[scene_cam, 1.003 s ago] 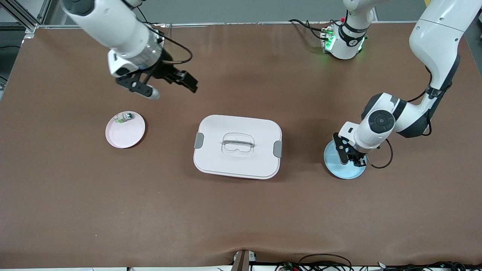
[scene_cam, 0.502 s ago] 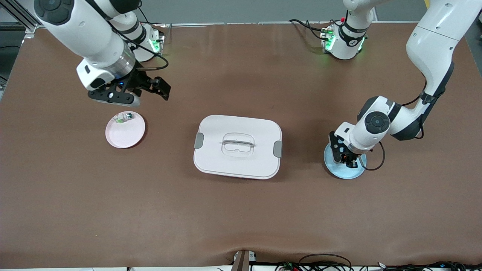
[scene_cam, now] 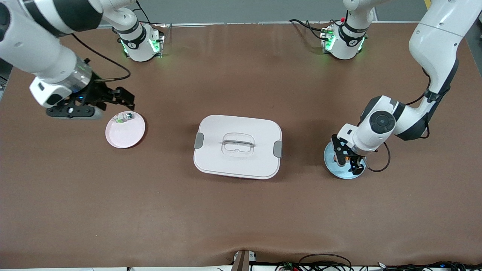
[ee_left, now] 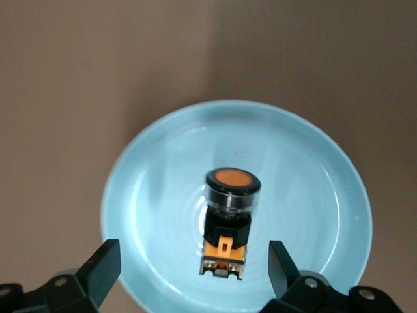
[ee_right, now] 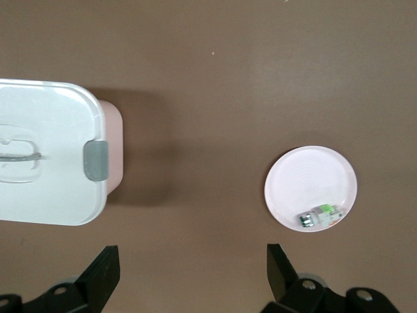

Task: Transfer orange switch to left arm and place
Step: 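Lower the switch onto the blue plate and open the left gripper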

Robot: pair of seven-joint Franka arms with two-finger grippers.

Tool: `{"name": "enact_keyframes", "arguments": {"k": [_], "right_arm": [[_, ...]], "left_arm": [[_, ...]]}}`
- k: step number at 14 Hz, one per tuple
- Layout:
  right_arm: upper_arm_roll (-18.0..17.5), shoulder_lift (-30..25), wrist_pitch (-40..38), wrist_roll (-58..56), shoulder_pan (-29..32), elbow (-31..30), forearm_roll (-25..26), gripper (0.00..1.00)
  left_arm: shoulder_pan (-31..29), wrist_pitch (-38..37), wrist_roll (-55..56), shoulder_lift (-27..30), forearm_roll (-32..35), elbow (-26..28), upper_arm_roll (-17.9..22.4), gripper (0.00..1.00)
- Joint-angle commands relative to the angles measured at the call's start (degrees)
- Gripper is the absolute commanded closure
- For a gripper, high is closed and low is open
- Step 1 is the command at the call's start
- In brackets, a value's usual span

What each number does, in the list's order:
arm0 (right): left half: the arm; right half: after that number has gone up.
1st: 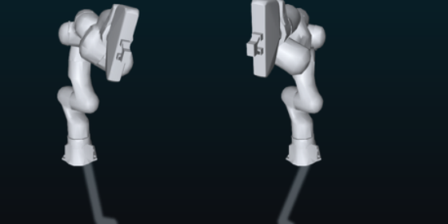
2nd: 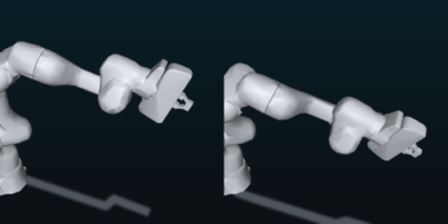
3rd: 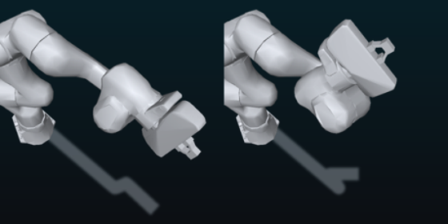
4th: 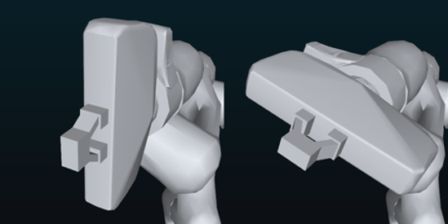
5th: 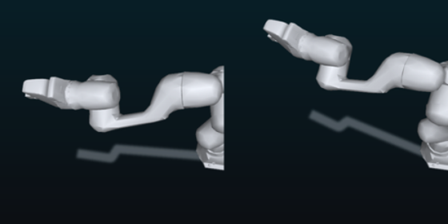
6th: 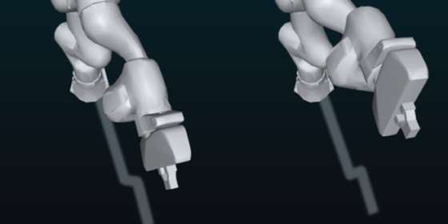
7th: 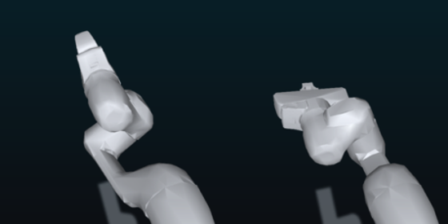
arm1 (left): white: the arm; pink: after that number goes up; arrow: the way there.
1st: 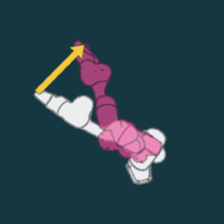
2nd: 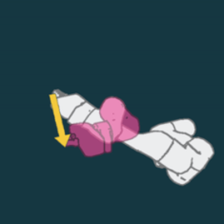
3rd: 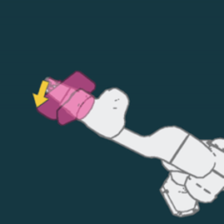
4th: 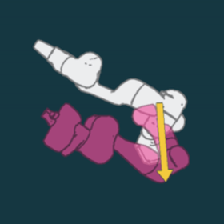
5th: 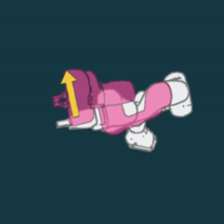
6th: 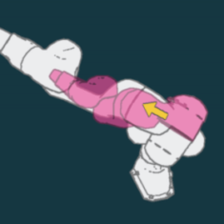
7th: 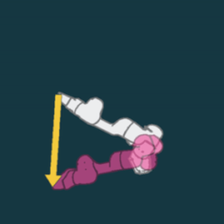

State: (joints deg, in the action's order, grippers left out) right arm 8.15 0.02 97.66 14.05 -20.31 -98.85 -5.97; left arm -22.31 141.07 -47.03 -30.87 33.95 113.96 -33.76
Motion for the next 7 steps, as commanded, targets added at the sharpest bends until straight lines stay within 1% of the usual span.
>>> {"name": "enact_keyframes", "arguments": {"k": [1,3,4,6,7], "right_arm": [[-1.0,-0.5,0.0,-2.5,3.4,-0.6,0.9,0.00],[-1.0,0.2,0.2,-3.0,5.1,0.0,1.2,0.00],[-1.0,0.8,0.2,-3.4,5.9,0.5,1.7,0.00],[-1.0,1.8,0.2,-4.2,7.2,1.5,2.0,0.00],[-1.0,2.8,0.2,-4.5,7.7,2.2,2.0,0.00]], "left_arm": [[-0.3,-5.5,3.9,7.3,-8.9,-0.4,-2.6,0.00],[-0.2,-13.4,8.0,9.2,-15.0,-5.1,-4.1,0.00],[0.0,-17.5,10.2,9.3,-16.1,-8.5,-4.4,0.00],[0.5,-25.4,14.3,8.8,-17.2,-15.5,-6.1,0.00],[0.5,-29.0,17.4,8.7,-19.3,-18.4,-7.0,0.00]]}}
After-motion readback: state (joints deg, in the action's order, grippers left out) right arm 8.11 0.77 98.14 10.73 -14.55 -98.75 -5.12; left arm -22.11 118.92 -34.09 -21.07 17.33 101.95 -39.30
